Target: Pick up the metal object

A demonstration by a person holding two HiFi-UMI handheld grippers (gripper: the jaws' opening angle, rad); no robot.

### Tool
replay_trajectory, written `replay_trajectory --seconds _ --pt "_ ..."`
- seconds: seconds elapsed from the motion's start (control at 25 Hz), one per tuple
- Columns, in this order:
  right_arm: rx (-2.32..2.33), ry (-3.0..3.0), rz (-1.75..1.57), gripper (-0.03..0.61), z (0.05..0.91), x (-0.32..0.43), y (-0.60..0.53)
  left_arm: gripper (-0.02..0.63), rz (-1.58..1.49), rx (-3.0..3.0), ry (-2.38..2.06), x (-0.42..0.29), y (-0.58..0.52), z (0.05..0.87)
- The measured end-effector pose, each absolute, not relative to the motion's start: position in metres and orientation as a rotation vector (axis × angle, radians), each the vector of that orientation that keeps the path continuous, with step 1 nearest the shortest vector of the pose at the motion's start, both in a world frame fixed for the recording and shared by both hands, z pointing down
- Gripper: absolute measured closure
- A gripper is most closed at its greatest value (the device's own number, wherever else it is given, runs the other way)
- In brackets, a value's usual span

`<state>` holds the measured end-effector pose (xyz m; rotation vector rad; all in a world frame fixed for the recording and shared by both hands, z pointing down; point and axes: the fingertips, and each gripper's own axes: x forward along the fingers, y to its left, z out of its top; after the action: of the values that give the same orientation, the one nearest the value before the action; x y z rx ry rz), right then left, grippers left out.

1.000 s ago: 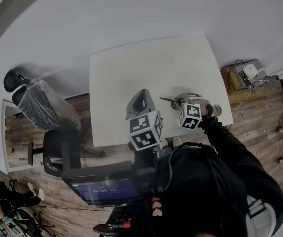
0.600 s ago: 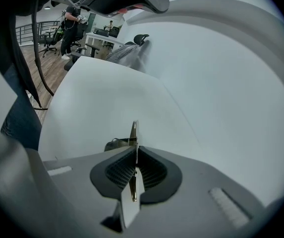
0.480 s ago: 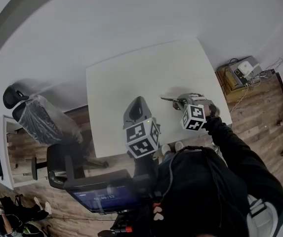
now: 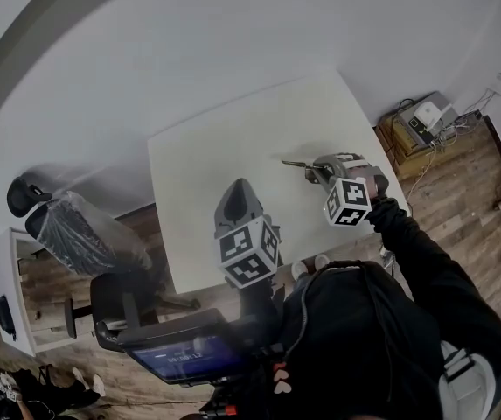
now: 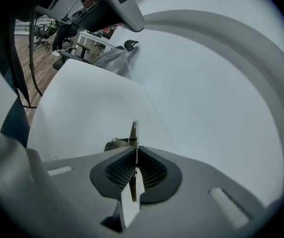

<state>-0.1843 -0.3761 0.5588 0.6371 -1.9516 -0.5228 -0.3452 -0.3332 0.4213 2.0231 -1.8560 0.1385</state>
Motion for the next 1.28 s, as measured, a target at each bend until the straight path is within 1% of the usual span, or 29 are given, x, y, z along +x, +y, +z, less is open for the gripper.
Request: replay_trajectory --seconds 0.84,1.28 --pt "0.808 -1.932 -0.71 0.568 0.467 -0.169 -0.421 0.624 0.125 2.04 -1.851 -0.339 -0.349 0.414" --pt "0.858 -1.952 -0.773 0.568 0.437 -0.17 -0.425 0.624 0.132 2.044 -1.858 -0.337 -0.354 0.412"
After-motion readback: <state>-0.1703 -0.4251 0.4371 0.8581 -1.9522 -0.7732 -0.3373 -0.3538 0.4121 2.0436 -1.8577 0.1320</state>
